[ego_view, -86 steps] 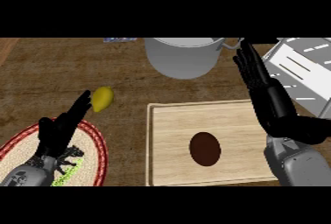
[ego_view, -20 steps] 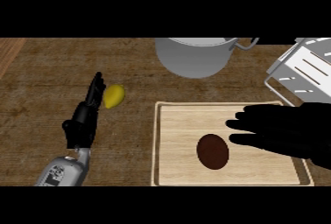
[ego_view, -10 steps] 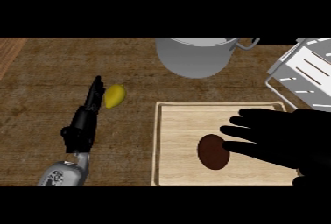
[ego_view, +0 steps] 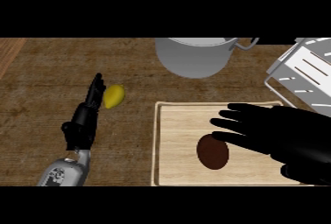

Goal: Pick the cupcake from the tray and place it in the tiered basket

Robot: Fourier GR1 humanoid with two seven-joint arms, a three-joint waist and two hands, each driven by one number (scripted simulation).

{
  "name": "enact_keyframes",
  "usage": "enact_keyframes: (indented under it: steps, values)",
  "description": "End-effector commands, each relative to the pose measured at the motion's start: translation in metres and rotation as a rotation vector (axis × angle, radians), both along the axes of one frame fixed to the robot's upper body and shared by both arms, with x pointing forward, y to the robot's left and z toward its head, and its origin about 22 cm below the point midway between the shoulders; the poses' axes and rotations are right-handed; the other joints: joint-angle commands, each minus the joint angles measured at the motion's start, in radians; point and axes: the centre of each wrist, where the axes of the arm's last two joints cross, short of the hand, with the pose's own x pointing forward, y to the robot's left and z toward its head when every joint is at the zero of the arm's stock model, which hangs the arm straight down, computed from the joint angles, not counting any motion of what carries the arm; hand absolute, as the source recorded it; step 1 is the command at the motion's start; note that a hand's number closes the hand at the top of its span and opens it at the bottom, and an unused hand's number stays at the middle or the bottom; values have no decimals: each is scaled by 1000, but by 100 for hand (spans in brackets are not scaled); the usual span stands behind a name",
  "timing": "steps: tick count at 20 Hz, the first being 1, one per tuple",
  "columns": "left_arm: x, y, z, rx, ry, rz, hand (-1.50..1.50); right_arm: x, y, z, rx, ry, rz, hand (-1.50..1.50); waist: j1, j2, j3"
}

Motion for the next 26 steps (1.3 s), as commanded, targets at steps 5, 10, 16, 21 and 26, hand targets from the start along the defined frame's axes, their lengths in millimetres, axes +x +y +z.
enact_keyframes:
  steps: [5,10,16,21,26]
  values:
    - [-12,9,3,4,9,-14,0,26,6,-26,-27,53,16,-150,-1,-3,-1]
    - [-13,-1,-4,-8,5,-2,0,26,8,-29,-54,94,25,-150,-5,-4,-1]
    - [0,-1,-7,7,17,1,0,38,-12,-50,-29,127,59,-150,-6,-2,-1]
    - [-14,-11,1,5,-16,-6,0,33,-9,-55,-39,142,72,-150,-6,-3,-1]
    - [-3,-14,1,2,-2,3,0,30,8,-57,-59,156,63,-150,-8,-4,-1]
